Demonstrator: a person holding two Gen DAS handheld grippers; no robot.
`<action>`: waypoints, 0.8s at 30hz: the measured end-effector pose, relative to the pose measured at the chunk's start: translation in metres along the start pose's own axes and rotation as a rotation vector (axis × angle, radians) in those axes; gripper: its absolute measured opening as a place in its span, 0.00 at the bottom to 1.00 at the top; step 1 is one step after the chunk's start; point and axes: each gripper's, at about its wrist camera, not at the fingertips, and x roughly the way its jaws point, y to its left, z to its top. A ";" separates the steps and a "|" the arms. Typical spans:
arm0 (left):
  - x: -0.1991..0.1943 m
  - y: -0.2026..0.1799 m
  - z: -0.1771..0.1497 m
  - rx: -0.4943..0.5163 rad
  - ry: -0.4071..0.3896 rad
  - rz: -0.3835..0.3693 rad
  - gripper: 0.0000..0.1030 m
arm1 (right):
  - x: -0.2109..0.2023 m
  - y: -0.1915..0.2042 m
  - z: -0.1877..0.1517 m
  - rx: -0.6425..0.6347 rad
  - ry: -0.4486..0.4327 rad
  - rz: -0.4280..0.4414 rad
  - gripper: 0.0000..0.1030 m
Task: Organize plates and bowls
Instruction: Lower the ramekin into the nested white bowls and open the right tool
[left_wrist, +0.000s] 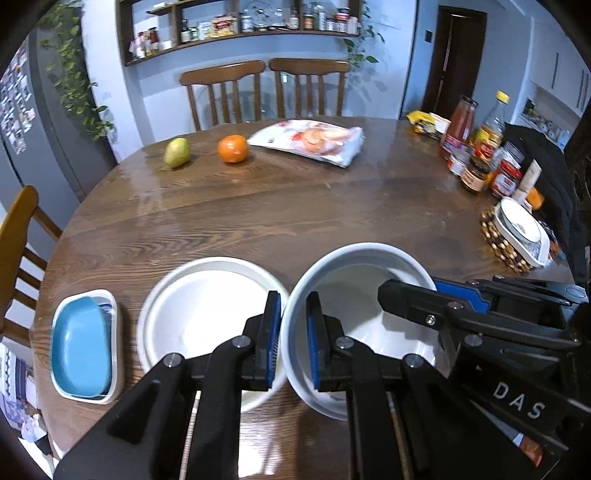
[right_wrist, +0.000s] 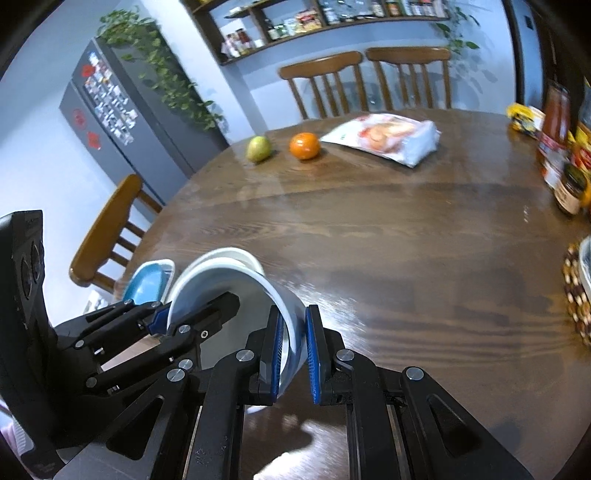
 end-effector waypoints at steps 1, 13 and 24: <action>-0.001 0.006 0.001 -0.007 0.000 0.008 0.11 | 0.004 0.007 0.003 -0.011 0.001 0.009 0.13; 0.022 0.083 -0.001 -0.103 0.128 0.064 0.11 | 0.069 0.058 0.016 -0.042 0.108 0.093 0.13; 0.054 0.087 -0.003 -0.068 0.224 0.030 0.11 | 0.105 0.050 0.010 0.017 0.195 0.031 0.13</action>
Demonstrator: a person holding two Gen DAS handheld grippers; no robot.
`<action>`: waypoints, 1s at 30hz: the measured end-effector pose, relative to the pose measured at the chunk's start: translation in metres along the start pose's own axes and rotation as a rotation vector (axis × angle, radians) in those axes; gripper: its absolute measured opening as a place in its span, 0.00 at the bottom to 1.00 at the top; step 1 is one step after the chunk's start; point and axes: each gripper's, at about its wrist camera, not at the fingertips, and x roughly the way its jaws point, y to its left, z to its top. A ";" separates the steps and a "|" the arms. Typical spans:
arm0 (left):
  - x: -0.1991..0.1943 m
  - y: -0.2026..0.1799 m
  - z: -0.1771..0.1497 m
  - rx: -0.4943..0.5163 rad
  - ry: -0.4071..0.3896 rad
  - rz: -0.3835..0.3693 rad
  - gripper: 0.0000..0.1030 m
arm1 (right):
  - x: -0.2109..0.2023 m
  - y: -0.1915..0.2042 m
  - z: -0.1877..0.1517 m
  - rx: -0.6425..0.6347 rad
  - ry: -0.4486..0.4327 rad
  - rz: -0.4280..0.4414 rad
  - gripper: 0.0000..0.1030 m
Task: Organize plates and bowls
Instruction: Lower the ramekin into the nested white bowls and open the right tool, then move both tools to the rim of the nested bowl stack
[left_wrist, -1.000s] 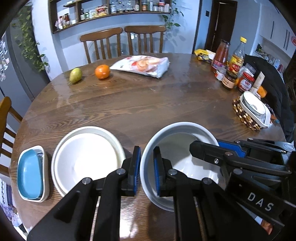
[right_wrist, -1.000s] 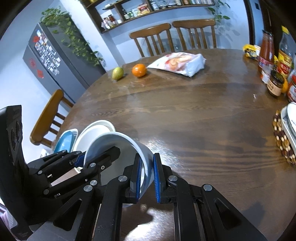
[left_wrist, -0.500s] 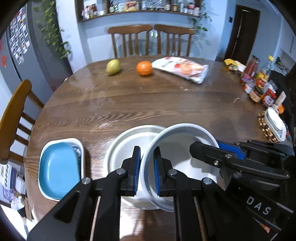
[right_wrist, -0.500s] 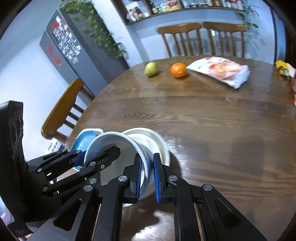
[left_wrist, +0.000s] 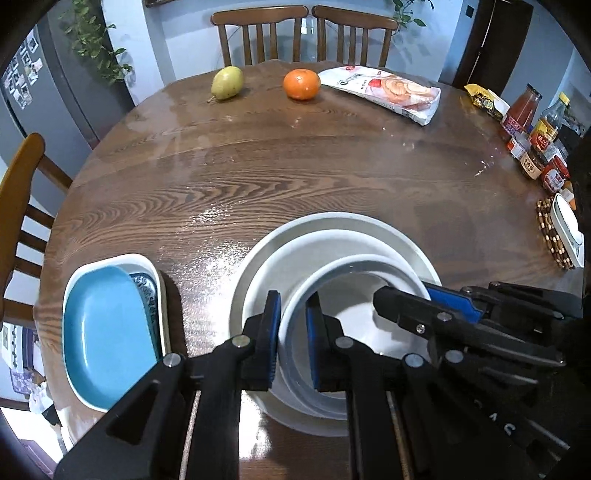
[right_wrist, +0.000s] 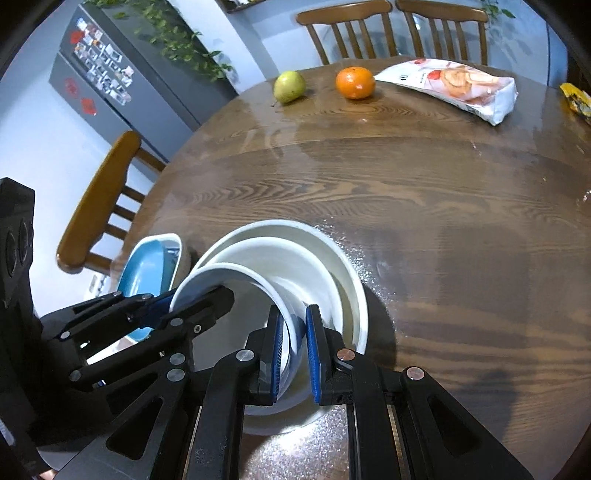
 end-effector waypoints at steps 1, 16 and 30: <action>0.000 0.001 0.001 0.003 0.000 0.002 0.11 | 0.000 0.000 0.001 0.004 -0.001 -0.005 0.13; -0.044 0.030 0.009 -0.030 -0.122 0.009 0.76 | -0.037 -0.017 0.003 0.066 -0.090 -0.047 0.45; -0.042 0.059 -0.023 -0.113 -0.044 0.015 0.99 | -0.046 -0.047 -0.019 0.179 -0.071 -0.008 0.60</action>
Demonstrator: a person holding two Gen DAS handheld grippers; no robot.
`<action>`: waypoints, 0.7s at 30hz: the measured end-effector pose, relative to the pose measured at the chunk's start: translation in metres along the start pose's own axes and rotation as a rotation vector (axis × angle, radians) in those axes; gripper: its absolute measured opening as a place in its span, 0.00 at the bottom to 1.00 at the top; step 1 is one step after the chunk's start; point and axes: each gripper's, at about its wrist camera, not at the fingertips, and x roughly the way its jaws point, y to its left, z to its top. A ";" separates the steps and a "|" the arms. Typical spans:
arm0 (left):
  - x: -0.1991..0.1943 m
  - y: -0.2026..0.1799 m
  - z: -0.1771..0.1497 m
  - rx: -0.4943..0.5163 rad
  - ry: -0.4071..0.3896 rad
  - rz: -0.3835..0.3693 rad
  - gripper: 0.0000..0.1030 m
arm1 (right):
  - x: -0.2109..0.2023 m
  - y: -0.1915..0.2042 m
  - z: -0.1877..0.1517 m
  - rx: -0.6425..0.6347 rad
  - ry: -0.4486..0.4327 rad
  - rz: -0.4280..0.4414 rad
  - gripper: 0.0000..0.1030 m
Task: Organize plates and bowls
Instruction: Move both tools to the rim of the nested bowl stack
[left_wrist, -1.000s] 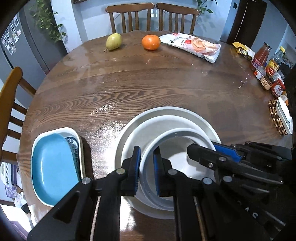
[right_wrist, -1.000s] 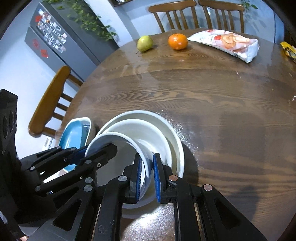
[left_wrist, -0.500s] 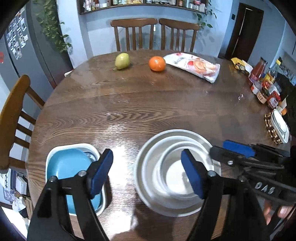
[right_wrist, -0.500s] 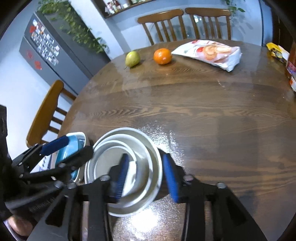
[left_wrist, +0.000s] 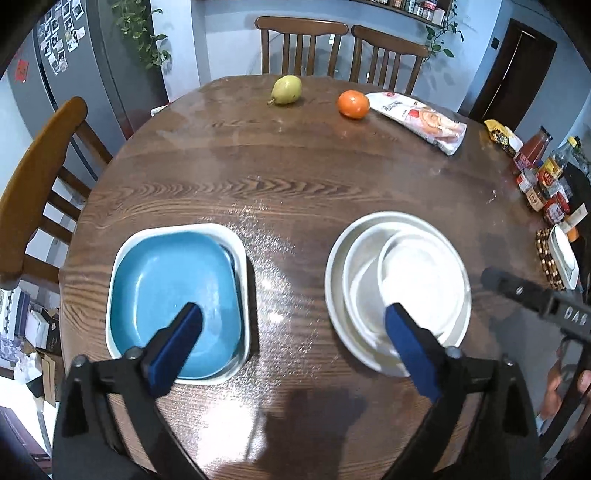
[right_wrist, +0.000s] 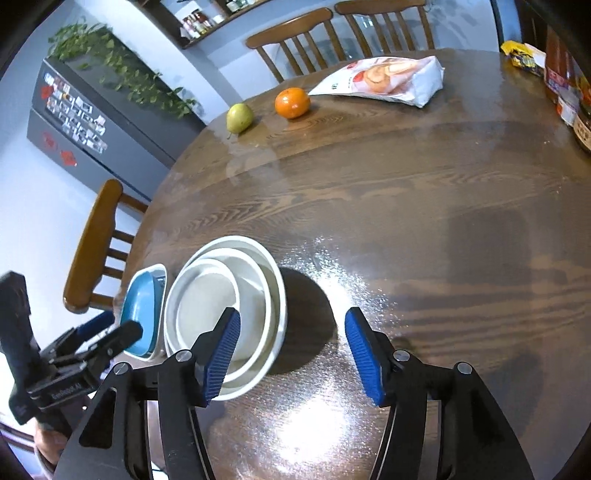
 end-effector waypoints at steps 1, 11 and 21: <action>0.001 0.000 -0.001 0.001 0.003 0.005 0.99 | -0.001 -0.001 -0.001 0.002 0.000 -0.005 0.63; -0.004 0.004 -0.006 -0.010 -0.034 -0.025 0.99 | -0.005 0.000 -0.006 -0.004 0.005 0.014 0.80; -0.003 0.001 -0.009 -0.016 -0.027 -0.101 0.99 | -0.007 0.000 -0.010 0.020 0.018 0.010 0.80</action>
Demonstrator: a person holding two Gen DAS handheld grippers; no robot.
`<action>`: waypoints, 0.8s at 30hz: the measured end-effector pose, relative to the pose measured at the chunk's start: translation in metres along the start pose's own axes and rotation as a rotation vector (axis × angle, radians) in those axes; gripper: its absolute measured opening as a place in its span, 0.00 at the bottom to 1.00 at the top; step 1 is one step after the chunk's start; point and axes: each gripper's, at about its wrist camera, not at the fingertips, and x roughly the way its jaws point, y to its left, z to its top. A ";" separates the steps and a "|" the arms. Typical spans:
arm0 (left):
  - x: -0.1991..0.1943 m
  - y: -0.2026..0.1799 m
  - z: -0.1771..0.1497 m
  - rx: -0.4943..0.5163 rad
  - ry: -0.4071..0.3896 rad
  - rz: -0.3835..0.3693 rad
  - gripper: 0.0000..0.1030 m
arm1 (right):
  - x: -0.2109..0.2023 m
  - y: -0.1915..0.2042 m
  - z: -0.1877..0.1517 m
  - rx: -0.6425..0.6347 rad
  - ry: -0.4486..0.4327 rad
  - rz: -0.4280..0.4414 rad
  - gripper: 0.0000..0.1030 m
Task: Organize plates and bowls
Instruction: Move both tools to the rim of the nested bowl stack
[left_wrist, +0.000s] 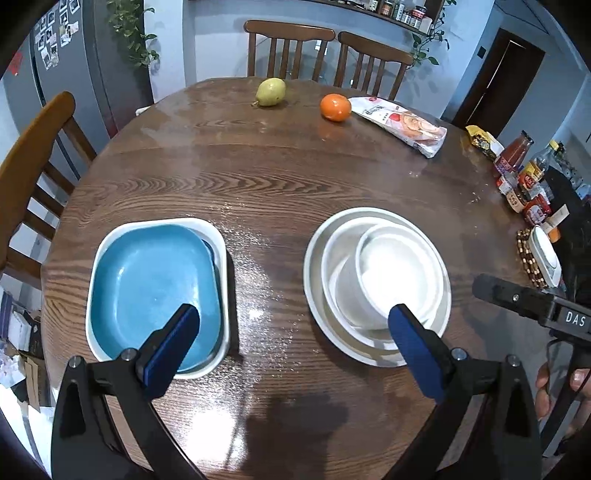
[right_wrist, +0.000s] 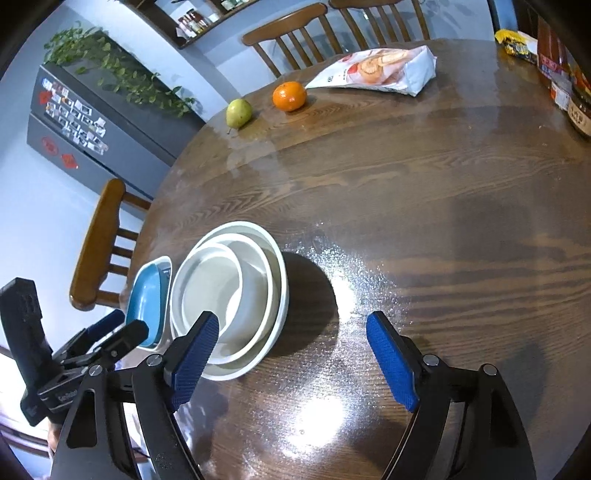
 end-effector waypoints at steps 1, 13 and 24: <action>0.000 0.000 0.000 -0.004 0.000 -0.006 0.99 | -0.001 0.001 0.000 -0.005 -0.003 -0.009 0.80; 0.001 0.026 0.003 -0.147 0.020 -0.114 0.80 | -0.005 0.010 -0.001 -0.051 -0.051 -0.081 0.80; 0.014 0.036 0.009 -0.234 0.075 -0.154 0.49 | 0.009 0.002 0.001 -0.010 -0.020 -0.046 0.59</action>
